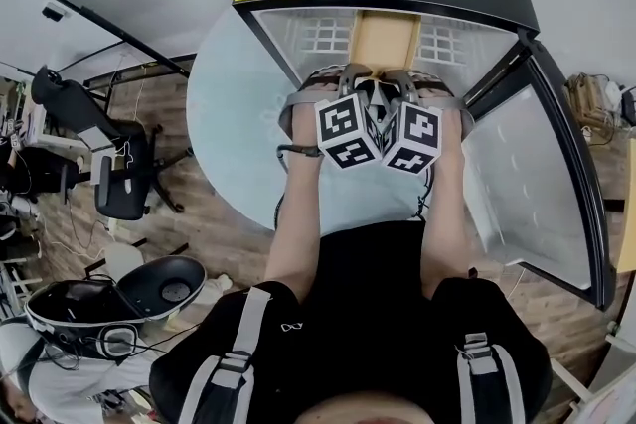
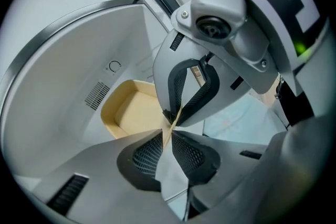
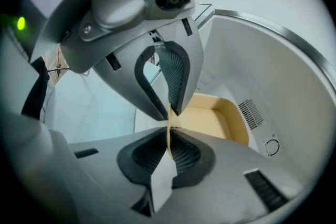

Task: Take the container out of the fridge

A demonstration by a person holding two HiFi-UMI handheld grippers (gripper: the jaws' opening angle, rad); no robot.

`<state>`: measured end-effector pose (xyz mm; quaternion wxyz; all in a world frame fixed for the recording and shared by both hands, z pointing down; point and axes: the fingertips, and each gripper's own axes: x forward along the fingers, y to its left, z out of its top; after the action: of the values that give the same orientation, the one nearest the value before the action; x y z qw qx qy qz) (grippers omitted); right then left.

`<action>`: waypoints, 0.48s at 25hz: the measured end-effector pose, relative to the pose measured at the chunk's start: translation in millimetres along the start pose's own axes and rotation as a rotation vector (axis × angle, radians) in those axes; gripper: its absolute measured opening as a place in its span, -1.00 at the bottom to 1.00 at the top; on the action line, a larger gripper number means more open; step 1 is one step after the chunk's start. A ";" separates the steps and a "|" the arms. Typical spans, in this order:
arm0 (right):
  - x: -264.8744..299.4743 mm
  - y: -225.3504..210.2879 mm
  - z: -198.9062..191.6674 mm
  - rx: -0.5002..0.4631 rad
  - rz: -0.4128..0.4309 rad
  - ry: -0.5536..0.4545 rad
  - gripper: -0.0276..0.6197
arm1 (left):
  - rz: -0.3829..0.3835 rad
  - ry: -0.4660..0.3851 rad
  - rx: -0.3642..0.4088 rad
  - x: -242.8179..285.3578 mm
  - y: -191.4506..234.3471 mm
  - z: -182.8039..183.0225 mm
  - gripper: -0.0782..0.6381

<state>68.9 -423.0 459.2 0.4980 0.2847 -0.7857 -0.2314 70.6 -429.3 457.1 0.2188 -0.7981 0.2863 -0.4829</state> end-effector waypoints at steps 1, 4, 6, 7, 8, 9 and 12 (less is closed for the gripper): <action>-2.7 2.4 -0.7 -0.006 0.001 0.005 -0.84 | -0.004 -0.002 0.007 -2.7 -3.6 1.2 -0.60; -11.8 8.7 0.5 -0.019 0.004 0.015 -0.84 | -0.019 0.003 0.033 -9.1 -15.6 1.4 -0.62; -19.0 17.0 1.9 -0.029 0.025 0.024 -0.84 | -0.033 0.014 0.064 -14.1 -24.9 0.4 -0.64; -22.4 22.0 2.0 -0.034 0.037 0.031 -0.84 | -0.046 0.016 0.078 -17.0 -30.3 0.2 -0.65; -25.5 26.8 2.3 -0.038 0.048 0.037 -0.84 | -0.061 0.015 0.089 -20.0 -35.7 0.0 -0.66; -28.5 31.2 2.6 -0.041 0.057 0.042 -0.84 | -0.076 0.010 0.095 -22.9 -40.8 -0.1 -0.67; -37.4 43.3 3.8 -0.042 0.072 0.055 -0.84 | -0.112 -0.011 0.102 -31.5 -54.0 -0.1 -0.67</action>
<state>68.8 -365.8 461.4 0.5331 0.2522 -0.7766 -0.2218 72.1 -368.3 470.6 0.2332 -0.8033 0.2150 -0.5041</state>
